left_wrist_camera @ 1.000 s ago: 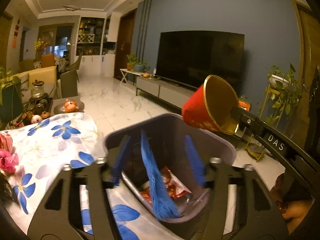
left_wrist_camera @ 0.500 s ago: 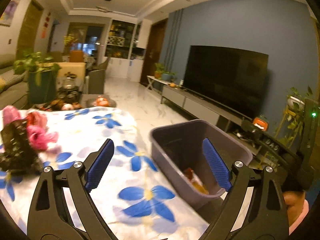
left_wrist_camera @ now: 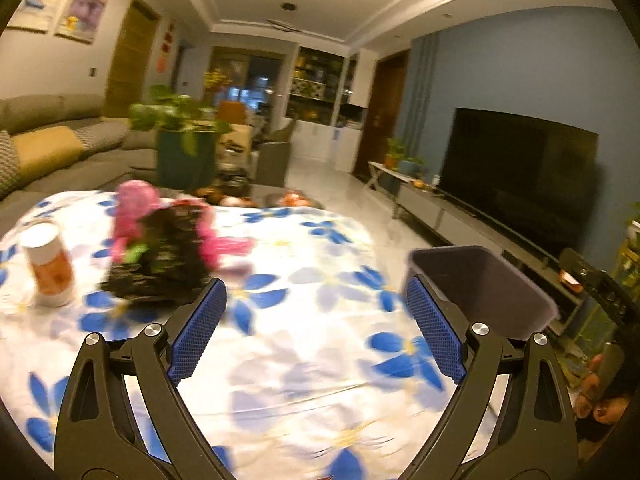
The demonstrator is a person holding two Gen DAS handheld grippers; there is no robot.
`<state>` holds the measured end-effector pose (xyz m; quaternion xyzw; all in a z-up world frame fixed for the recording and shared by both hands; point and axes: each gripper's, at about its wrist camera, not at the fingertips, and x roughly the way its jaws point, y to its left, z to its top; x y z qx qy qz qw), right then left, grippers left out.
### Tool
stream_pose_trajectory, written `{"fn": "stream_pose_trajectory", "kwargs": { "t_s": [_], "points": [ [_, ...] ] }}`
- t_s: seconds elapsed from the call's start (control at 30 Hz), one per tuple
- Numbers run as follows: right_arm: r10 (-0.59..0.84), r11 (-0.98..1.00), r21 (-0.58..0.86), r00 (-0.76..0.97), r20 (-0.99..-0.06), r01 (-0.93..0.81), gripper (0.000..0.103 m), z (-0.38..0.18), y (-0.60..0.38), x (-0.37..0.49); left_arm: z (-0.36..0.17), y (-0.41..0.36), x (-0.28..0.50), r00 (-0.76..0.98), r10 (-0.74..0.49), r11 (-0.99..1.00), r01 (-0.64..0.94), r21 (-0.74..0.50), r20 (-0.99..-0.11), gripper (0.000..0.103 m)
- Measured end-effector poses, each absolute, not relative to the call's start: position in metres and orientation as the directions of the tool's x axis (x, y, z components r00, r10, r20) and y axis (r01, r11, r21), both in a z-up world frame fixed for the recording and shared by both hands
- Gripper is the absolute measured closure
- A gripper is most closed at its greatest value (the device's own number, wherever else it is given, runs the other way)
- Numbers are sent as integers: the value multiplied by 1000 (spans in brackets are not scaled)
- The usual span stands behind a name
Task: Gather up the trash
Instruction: 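Grasp the white-orange paper cup with the left gripper while the right gripper grasps the black plastic bag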
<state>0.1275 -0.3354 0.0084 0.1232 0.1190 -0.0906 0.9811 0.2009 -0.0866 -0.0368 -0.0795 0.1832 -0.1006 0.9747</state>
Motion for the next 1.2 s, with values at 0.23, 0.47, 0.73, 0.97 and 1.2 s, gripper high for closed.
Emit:
{"fn": "stream_pose_trajectory", "kwargs": {
  "t_s": [0.23, 0.47, 0.73, 0.97, 1.2],
  "points": [
    [-39, 976, 197, 963, -266, 94, 9, 6, -285, 127, -42, -27, 178, 934, -91, 983, 30, -180, -345, 13],
    [64, 988, 153, 961, -269, -23, 9, 3, -222, 132, -46, 24, 162, 936, -4, 982, -64, -180, -353, 13],
    [146, 987, 101, 952, -268, -123, 9, -1, -154, 140, -53, 77, 159, 927, 73, 971, -150, -187, -367, 13],
    [182, 982, 96, 940, -289, -161, 9, -9, -114, 158, -63, 117, 177, 915, 108, 962, -195, -191, -389, 13],
    [201, 979, 104, 928, -314, -177, 9, -16, -93, 180, -68, 135, 215, 905, 122, 959, -213, -187, -407, 13]
  ]
}}
